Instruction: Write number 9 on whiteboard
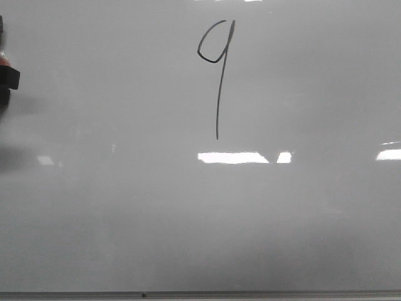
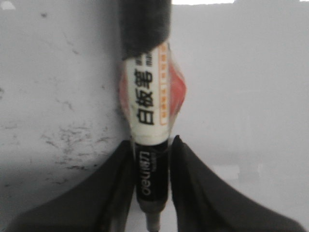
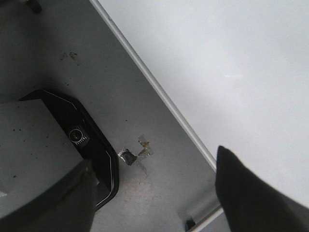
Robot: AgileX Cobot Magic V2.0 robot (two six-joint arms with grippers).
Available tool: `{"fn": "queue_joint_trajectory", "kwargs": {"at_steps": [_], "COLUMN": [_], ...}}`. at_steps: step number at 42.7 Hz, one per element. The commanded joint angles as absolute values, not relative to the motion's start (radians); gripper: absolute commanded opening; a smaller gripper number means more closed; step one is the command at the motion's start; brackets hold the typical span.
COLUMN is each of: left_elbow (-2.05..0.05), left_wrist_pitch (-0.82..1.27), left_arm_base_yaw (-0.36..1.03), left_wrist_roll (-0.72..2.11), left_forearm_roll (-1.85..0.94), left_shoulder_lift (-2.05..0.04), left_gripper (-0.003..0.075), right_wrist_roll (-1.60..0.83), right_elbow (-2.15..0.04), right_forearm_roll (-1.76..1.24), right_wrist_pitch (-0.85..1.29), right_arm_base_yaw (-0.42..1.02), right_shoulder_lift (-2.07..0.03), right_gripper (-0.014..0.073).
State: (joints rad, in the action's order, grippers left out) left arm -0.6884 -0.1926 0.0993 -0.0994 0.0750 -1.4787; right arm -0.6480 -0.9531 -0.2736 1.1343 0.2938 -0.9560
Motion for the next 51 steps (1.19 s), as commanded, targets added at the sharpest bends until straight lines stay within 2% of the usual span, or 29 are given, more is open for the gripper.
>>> {"fn": "queue_joint_trajectory", "kwargs": {"at_steps": [1, 8, 14, 22, 29, 41, 51], "left_elbow": [-0.721, -0.721, -0.721, -0.785, -0.863, -0.881, -0.881], "left_wrist_pitch": [-0.243, -0.198, -0.096, 0.231, 0.516, 0.745, 0.814], "left_arm_base_yaw": [0.097, 0.097, 0.097, 0.099, 0.119, 0.290, 0.420], "left_wrist_roll": [-0.100, -0.100, -0.100, -0.100, -0.097, -0.057, -0.057], "left_forearm_roll": [0.066, 0.068, 0.094, 0.135, 0.133, 0.111, 0.037], "left_shoulder_lift": [-1.454, -1.433, -1.358, -1.204, -1.061, -0.789, -0.631], "left_gripper": [0.0337, 0.0349, 0.0349, 0.0349, 0.0349, 0.0349, 0.0349], "right_wrist_roll": [-0.648, -0.607, -0.441, -0.183, -0.115, -0.095, -0.095], "right_elbow": [-0.988, -0.988, -0.988, -0.987, -0.944, -0.880, -0.858], "right_forearm_roll": [-0.299, -0.284, -0.209, -0.116, -0.111, -0.107, -0.105], "right_wrist_pitch": [1.089, 1.089, 1.089, 1.078, 1.008, 0.987, 1.027], "right_arm_base_yaw": [0.287, 0.286, 0.279, 0.279, 0.279, 0.279, 0.279], "right_shoulder_lift": [-0.943, -0.943, -0.924, -0.861, -0.752, -0.559, -0.446], "right_gripper": [0.0540, 0.0538, 0.0538, 0.0538, 0.0538, 0.0538, 0.0538]}}
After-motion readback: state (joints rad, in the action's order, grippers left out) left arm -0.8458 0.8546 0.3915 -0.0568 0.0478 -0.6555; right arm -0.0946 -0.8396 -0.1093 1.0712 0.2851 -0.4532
